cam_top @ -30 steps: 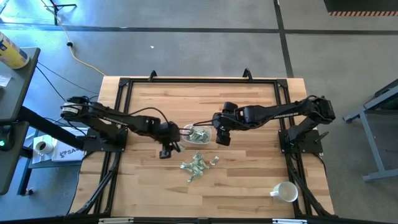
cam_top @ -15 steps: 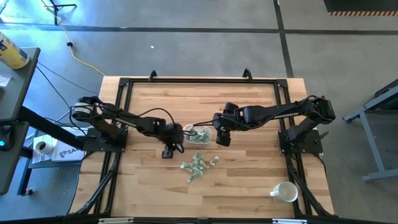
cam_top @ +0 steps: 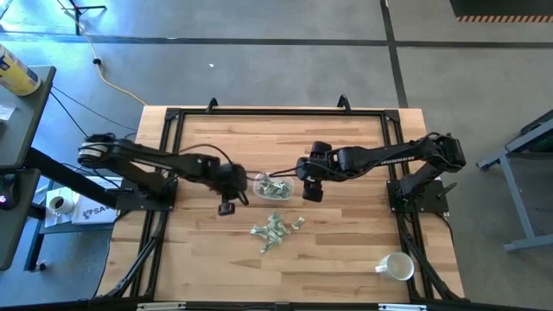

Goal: Pick and place Stevia / Truvia into bins
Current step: Put the stevia packet into the transparent container

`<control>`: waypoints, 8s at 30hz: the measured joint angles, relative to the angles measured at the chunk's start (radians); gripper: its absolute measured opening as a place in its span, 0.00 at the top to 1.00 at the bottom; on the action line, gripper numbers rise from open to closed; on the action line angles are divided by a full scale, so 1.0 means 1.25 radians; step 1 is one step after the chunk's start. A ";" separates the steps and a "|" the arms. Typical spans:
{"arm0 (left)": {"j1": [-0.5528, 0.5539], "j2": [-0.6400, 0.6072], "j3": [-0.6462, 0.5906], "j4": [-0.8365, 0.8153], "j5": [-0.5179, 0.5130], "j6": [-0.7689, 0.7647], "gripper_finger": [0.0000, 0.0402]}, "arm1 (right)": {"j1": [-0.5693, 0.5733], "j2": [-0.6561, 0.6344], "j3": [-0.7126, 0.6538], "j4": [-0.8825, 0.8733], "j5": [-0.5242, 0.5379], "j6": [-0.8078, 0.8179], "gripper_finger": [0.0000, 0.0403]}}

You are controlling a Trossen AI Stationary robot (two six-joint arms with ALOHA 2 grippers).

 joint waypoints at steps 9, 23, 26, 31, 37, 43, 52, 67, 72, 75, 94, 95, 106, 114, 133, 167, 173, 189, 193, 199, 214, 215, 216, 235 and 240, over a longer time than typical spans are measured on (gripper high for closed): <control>0.108 0.062 0.061 0.203 -0.034 0.047 0.92 | -0.029 0.000 0.000 0.036 -0.035 -0.022 0.35; 0.146 0.202 0.062 0.263 0.084 -0.117 0.78 | -0.013 0.000 0.000 0.077 -0.065 -0.029 0.35; 0.133 0.138 0.062 0.183 0.082 -0.140 0.77 | 0.001 0.000 0.000 0.068 -0.100 -0.039 0.35; 0.059 -0.011 0.062 0.064 -0.006 -0.139 0.77 | 0.052 0.000 0.000 0.053 -0.122 -0.109 0.35; -0.050 -0.182 0.062 -0.060 -0.150 -0.245 0.78 | 0.101 0.074 0.001 0.072 -0.242 -0.209 0.35; -0.165 -0.306 0.062 -0.140 -0.288 -0.389 0.78 | 0.155 0.191 0.001 0.132 -0.298 -0.147 0.35; -0.294 -0.392 0.062 -0.199 -0.385 -0.490 0.78 | 0.188 0.271 -0.001 0.157 -0.268 -0.048 0.35; -0.314 -0.398 0.062 -0.211 -0.421 -0.498 0.78 | 0.148 0.309 0.005 0.141 -0.331 -0.026 0.70; -0.314 -0.398 0.062 -0.223 -0.421 -0.500 0.78 | 0.146 0.277 0.001 0.110 -0.335 0.038 0.95; -0.314 -0.398 0.058 -0.235 -0.422 -0.514 0.78 | 0.133 0.217 -0.001 0.085 -0.329 0.113 0.97; -0.314 -0.397 -0.153 0.033 -0.461 -0.579 0.78 | -0.100 0.200 0.002 0.413 -0.348 0.174 0.77; -0.314 -0.397 -0.155 0.039 -0.461 -0.579 0.78 | -0.099 0.209 0.001 0.412 -0.349 0.168 0.76; -0.314 -0.397 -0.156 0.045 -0.491 -0.608 0.78 | -0.087 0.260 0.001 0.345 -0.304 0.084 0.80; -0.314 -0.376 -0.156 0.085 -0.517 -0.610 0.78 | -0.075 0.245 0.007 0.340 -0.323 0.020 0.82; -0.290 0.049 -0.155 0.412 -0.289 -0.286 0.73 | 0.092 0.081 0.043 0.002 -0.114 0.002 0.52; -0.207 0.322 -0.101 0.660 -0.058 -0.246 0.75 | 0.290 0.083 -0.006 -0.054 0.084 0.394 0.41; -0.164 0.289 -0.103 0.627 -0.034 -0.251 0.94 | 0.300 0.080 -0.007 -0.053 0.101 0.383 0.41; 0.042 0.180 0.059 0.386 -0.071 -0.004 0.94 | 0.143 0.015 -0.097 -0.137 0.066 0.249 0.49; 0.122 0.224 0.056 0.369 -0.014 -0.019 0.81 | 0.136 0.015 -0.141 -0.042 0.022 0.181 0.49; 0.145 0.227 0.057 0.363 0.123 -0.089 0.55 | 0.133 0.015 -0.177 0.168 -0.044 0.121 0.49; -0.103 -0.010 0.057 0.040 -0.136 -0.255 0.50 | 0.134 0.141 -0.197 0.549 -0.259 -0.074 0.50; -0.117 -0.015 0.057 0.021 -0.152 -0.272 0.51 | 0.135 0.155 -0.192 0.549 -0.258 -0.065 0.51; -0.132 -0.018 0.057 0.009 -0.165 -0.289 0.53 | 0.137 0.168 -0.185 0.551 -0.256 -0.050 0.52; -0.285 -0.021 0.056 -0.034 -0.236 -0.438 0.62 | 0.130 0.263 -0.118 0.461 -0.251 0.090 0.83; -0.283 -0.021 0.056 -0.034 -0.238 -0.448 0.63 | 0.136 0.255 -0.060 0.346 -0.255 0.154 0.98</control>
